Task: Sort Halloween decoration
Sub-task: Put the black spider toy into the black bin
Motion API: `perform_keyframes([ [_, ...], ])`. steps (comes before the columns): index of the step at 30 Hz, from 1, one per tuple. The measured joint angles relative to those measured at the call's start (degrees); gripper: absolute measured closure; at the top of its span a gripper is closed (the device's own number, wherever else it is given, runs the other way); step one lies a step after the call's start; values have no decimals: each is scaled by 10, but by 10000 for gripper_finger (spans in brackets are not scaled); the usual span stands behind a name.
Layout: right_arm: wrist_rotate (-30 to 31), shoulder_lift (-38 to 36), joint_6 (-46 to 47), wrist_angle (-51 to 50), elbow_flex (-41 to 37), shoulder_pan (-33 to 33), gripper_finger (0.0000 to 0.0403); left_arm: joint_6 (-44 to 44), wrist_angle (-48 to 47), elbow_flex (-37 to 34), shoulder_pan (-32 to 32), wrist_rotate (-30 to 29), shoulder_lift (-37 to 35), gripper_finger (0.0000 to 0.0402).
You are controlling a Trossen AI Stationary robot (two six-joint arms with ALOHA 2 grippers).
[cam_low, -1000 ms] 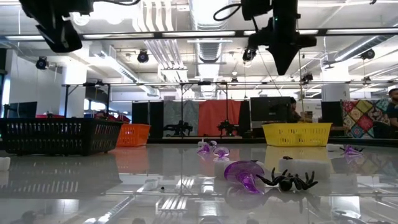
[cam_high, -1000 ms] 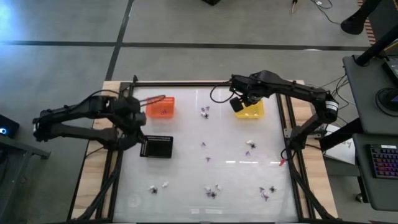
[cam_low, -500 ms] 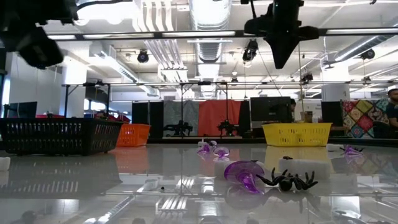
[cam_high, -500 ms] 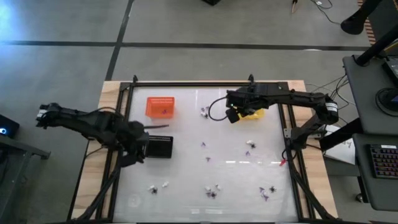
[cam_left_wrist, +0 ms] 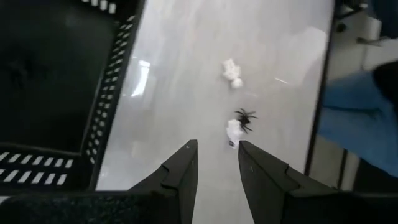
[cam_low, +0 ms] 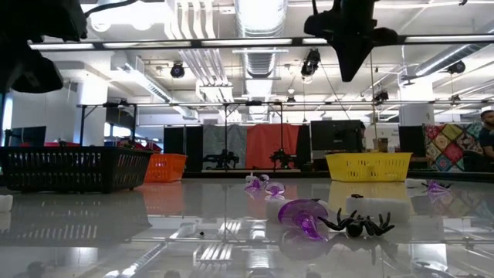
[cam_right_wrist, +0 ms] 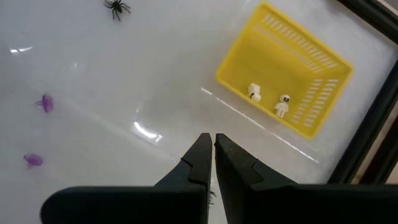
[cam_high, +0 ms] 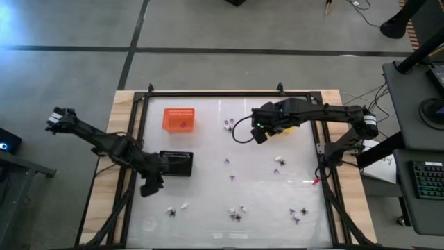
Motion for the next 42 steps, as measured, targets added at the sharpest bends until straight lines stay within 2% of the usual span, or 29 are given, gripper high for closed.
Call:
perform_keyframes([
  [11, 0, 0, -11, -1, 0, 29, 390, -88, 29, 24, -66, 1, 89, 303],
  [15, 0, 0, -17, -2, 0, 34, 390, -92, 68, 40, -78, 27, 122, 303],
  [20, 0, 0, -17, -2, 0, 42, 390, -93, 71, 56, -81, 32, 170, 303],
  [28, 0, 0, -26, -2, 0, 70, 390, -129, 75, 58, -81, 129, 244, 303],
  [31, 3, 0, -26, -2, 0, 79, 390, -141, 101, 58, -81, 141, 256, 303],
  [37, 20, 0, -23, -2, 0, 100, 390, -147, 133, 94, -81, 125, 258, 303],
  [42, 31, 0, -4, -2, -4, 111, 390, -116, 127, 155, -91, 48, 260, 303],
])
